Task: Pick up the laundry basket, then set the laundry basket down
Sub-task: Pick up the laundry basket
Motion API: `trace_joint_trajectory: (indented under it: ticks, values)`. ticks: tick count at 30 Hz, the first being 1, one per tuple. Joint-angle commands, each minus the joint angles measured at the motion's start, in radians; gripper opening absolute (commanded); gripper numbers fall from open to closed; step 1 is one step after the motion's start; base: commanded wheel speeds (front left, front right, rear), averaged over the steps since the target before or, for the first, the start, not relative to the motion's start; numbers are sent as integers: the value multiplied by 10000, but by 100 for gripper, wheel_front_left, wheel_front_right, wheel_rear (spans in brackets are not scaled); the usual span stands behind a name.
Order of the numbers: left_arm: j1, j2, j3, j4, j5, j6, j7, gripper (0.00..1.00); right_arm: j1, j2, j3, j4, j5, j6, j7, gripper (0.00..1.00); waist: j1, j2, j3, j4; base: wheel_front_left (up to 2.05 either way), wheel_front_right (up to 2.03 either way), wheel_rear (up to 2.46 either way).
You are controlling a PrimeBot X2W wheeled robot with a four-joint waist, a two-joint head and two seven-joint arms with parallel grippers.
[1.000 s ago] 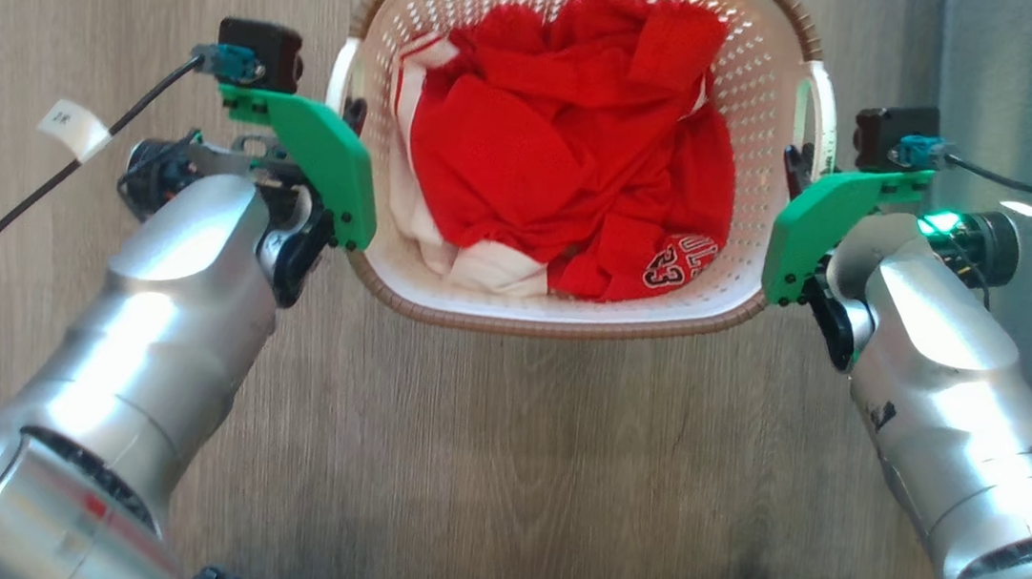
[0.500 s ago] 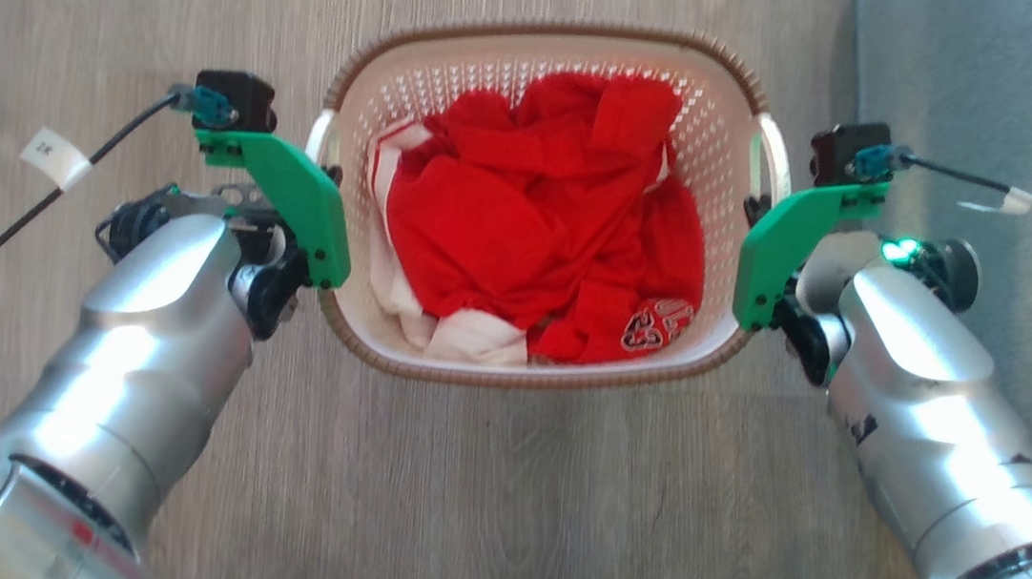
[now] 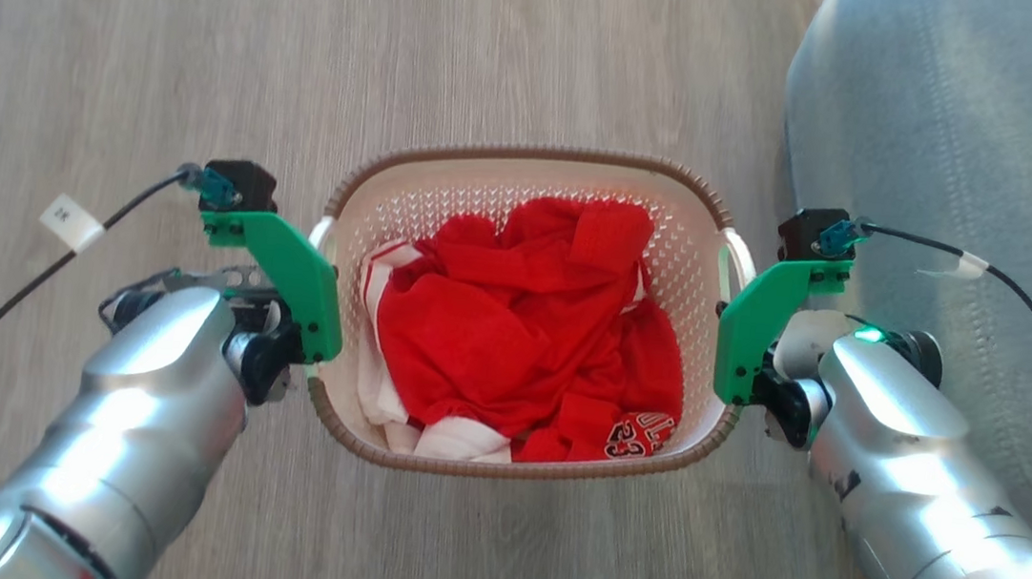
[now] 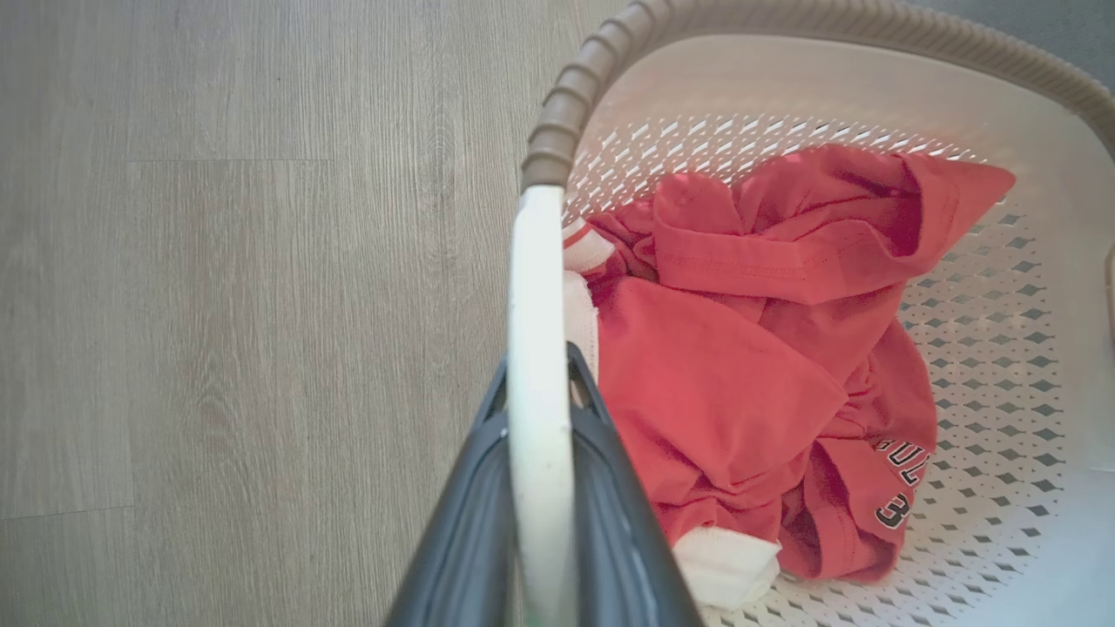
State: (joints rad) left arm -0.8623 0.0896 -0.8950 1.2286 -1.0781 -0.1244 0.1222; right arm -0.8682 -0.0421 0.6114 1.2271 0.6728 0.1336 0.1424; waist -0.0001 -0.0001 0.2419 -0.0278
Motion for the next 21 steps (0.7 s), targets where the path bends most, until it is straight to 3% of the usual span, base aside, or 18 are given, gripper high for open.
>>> trace_joint_trajectory:
  ticks: [1, 21]
  values:
    - [-380, 614, 227, -67, -140, -63, -80, 0, 199, -143, 131, -17, 94, -29, 79, 0, 1, 1, -370, -27, 0, 0, 0]
    - [637, 698, -110, 66, -727, -63, 817, 0, 997, -133, 893, 236, 949, -29, 867, 0, 1, 1, -2104, -70, 0, 0, 0]
